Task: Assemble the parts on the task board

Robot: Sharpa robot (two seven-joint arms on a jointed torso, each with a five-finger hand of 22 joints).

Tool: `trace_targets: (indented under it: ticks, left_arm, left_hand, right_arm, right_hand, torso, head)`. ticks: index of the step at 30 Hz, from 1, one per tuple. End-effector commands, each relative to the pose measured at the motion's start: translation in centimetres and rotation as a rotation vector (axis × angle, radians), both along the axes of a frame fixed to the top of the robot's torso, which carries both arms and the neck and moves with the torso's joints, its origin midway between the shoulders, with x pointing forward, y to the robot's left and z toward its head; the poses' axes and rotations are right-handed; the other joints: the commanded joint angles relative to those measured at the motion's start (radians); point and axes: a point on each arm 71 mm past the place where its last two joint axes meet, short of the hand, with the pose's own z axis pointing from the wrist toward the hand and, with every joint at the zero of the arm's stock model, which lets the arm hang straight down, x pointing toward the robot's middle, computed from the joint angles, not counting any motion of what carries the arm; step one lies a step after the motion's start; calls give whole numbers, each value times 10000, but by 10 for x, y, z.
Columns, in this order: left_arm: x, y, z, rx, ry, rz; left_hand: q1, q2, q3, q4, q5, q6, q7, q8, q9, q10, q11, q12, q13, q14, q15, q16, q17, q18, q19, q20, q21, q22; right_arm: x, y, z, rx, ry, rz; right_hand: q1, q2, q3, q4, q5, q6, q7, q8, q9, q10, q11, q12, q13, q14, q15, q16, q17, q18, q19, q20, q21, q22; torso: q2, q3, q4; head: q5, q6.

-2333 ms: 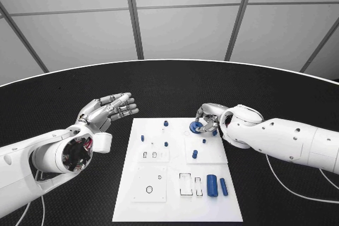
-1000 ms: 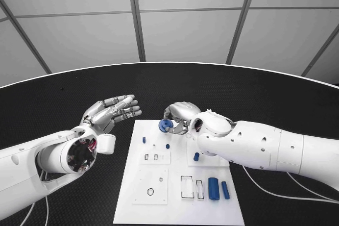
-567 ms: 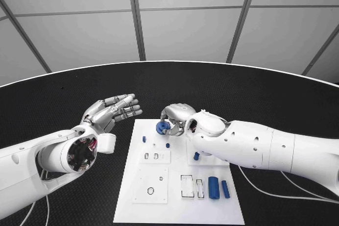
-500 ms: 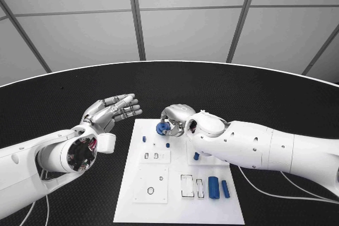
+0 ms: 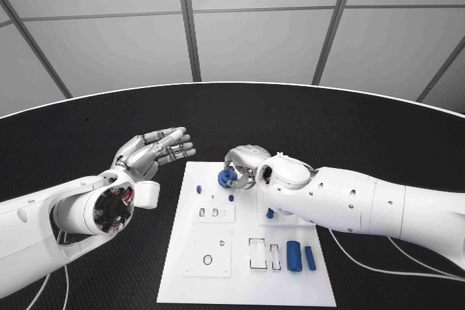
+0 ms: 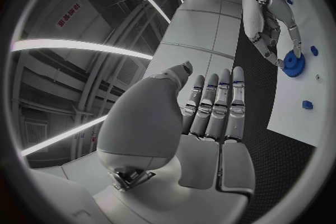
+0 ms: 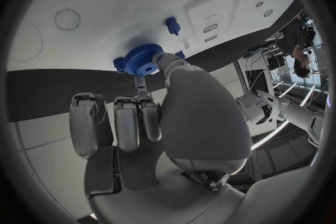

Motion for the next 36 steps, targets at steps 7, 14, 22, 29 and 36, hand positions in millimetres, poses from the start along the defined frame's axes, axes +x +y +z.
trace_targets:
  ticks: [7,14,22,29,36]
  left_arm:
    - [0,0,0,0,5,-2]
    - [-1,0,0,-4,17,-24]
    - [-1,0,0,-5,20,-29]
    - [-1,1,0,-4,20,-26]
    - [-1,1,0,-1,19,-14]
  left_hand:
    - [-32,-73,72,13,-21,-75,410,-40,-11,-56,14,-54,-5,-19,32,-62,17,119,-35,36,44,-16]
    - [-62,-86,91,3,-27,-78,418,-47,-15,-60,20,-61,-5,-19,36,-75,20,118,-42,39,47,-20]
    - [-62,-86,91,3,-27,-78,418,-47,-15,-60,20,-61,-5,-19,36,-75,20,118,-42,39,47,-20]
    - [-62,-86,91,3,-27,-78,418,-47,-15,-60,20,-61,-5,-19,36,-75,20,118,-42,39,47,-20]
    - [-74,-95,102,-6,-29,-84,421,-53,-17,-66,23,-66,-5,-22,39,-84,22,117,-46,41,48,-22]
  right_arm:
    - [1,-2,0,75,-77,-178]
    - [2,-2,1,127,-128,-227]
    - [3,-1,-1,-26,13,-217]
    - [3,0,-3,-206,185,-172]
    - [3,-1,-3,-275,250,-157]
  right_hand:
    - [-114,25,64,-1,-35,57,-44,-27,10,1022,-53,54,2633,1001,-66,52,2432,-78,906,-51,63,2386]
    - [-508,-162,163,-48,-738,-307,127,-369,-97,990,99,14,2597,1002,71,54,2440,-82,912,58,72,2400]
    - [-759,-285,64,-70,-1105,-685,239,-635,-175,906,207,-87,2506,1004,177,58,2453,-83,913,160,73,2405]
    - [-842,-329,-4,-64,-1133,-776,262,-697,-190,896,231,-98,2497,1001,202,55,2439,-79,906,186,63,2394]
    - [-864,-336,-19,-57,-1140,-775,263,-699,-190,905,233,-87,2507,999,205,52,2430,-77,902,190,58,2388]
  torso:
    - [-4,-4,3]
    - [-3,-13,3]
    - [-9,-14,0]
    - [-12,-13,-8]
    - [-10,-4,-11]
  head:
    - [10,-3]
    - [15,-2]
    - [13,-18]
    - [23,-39]
    - [21,-28]
